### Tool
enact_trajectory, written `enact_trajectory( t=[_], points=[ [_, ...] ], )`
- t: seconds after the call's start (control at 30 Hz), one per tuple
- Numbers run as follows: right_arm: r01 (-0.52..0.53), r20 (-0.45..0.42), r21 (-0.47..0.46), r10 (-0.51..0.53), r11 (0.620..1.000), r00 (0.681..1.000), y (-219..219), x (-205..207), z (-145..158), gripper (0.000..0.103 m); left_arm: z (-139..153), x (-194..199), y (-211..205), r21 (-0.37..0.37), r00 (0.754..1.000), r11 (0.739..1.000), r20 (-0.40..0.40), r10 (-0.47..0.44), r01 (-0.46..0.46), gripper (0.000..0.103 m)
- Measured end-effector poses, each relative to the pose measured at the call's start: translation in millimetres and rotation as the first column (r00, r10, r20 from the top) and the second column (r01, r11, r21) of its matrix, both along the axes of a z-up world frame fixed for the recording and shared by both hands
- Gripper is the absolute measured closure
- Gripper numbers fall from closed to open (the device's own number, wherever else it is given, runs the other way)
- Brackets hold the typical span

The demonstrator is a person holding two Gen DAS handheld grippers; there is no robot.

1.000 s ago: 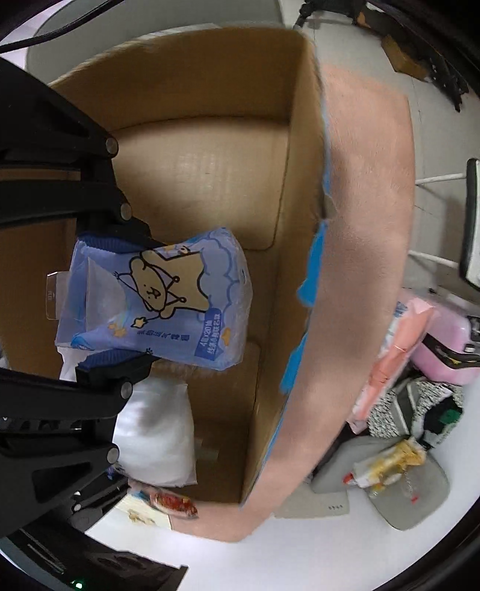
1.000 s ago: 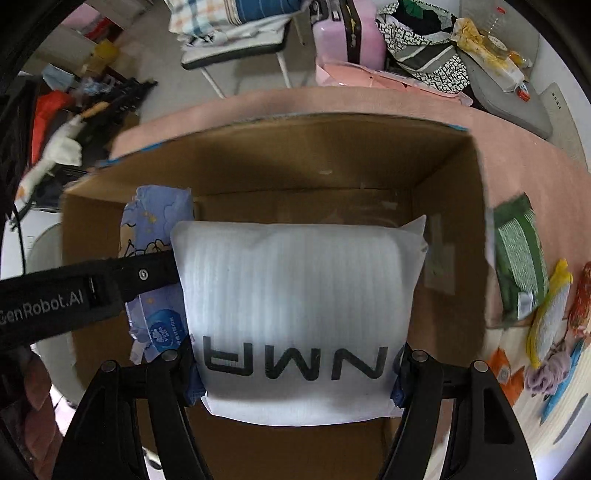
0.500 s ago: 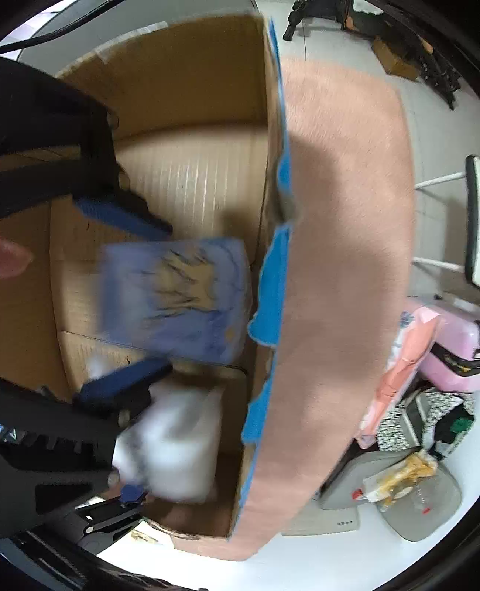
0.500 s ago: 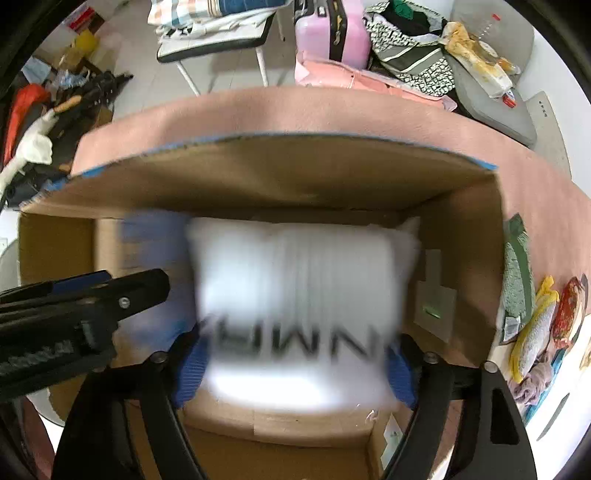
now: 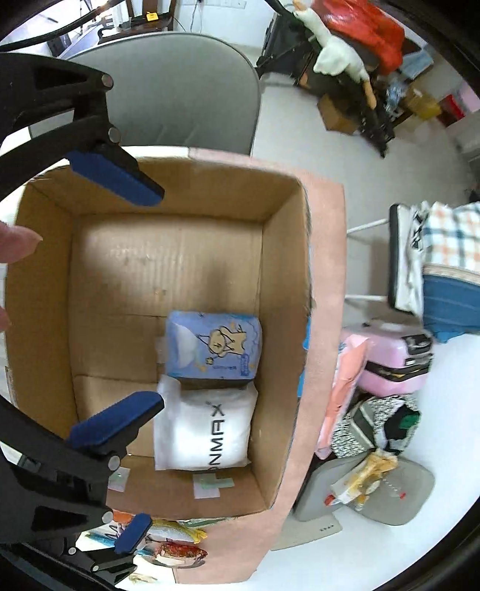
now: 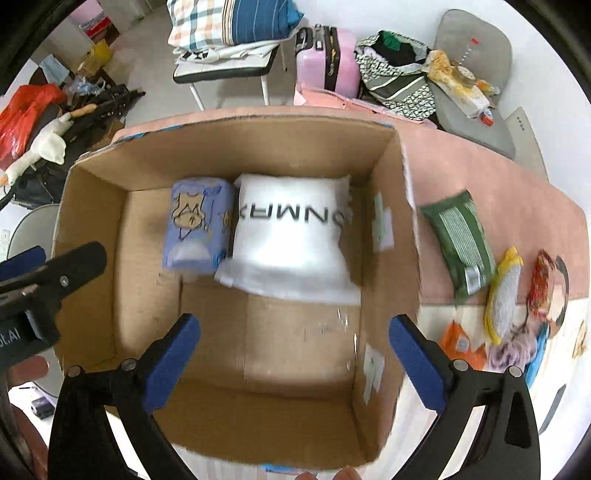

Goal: Organize soft objects
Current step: 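Grasp green snack pack with left tool while right grasps red wet-wipe pack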

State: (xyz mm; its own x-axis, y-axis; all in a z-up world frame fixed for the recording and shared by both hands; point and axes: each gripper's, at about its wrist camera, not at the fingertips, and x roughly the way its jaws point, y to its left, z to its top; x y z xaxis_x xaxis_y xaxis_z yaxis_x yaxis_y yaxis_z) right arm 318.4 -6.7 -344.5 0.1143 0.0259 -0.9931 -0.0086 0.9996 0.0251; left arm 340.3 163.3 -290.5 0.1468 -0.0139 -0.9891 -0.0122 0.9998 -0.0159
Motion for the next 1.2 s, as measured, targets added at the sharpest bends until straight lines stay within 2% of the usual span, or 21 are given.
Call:
enact_trajectory(
  t=[0.2,0.47,0.63,0.77,0.93,1.03,1.13,1.2],
  points=[
    [-0.014,0.066,0.002,0.014,1.000,0.998,-1,-48,28,0.000,18,-46,-6,0.053,0.997,0.998,0.067,-0.032,0.028,0.001],
    [-0.016,0.158,0.029,0.011,0.999,0.987,-3,-100,82,0.000,57,-97,-6,0.021,0.993,1.000,0.120,-0.012,0.009,0.000],
    [-0.027,0.181,0.081,0.012,0.996,0.983,-6,-119,104,0.000,81,-115,-13,0.007,0.988,1.000,0.153,0.001,-0.002,0.000],
    [-0.015,0.181,0.124,-0.007,0.992,0.983,-28,-125,113,0.000,98,-117,-36,0.014,0.983,1.000,0.183,-0.014,0.012,0.000],
    [0.068,0.169,0.152,-0.094,0.986,0.981,-101,-124,120,0.000,115,-104,-98,0.045,0.971,0.996,0.224,-0.081,0.072,0.000],
    [0.152,0.163,0.112,-0.169,0.982,0.972,-168,-117,118,0.000,110,-82,-146,-0.014,0.975,0.994,0.196,-0.100,0.105,0.000],
    [0.233,0.155,0.068,-0.241,0.970,0.958,-237,-105,110,0.000,88,-47,-204,-0.056,0.982,0.988,0.130,-0.135,0.143,0.000],
    [0.279,0.136,0.043,-0.282,0.959,0.950,-283,-96,99,0.000,62,-21,-244,-0.093,0.983,0.980,0.065,-0.171,0.176,0.001]
  ],
)
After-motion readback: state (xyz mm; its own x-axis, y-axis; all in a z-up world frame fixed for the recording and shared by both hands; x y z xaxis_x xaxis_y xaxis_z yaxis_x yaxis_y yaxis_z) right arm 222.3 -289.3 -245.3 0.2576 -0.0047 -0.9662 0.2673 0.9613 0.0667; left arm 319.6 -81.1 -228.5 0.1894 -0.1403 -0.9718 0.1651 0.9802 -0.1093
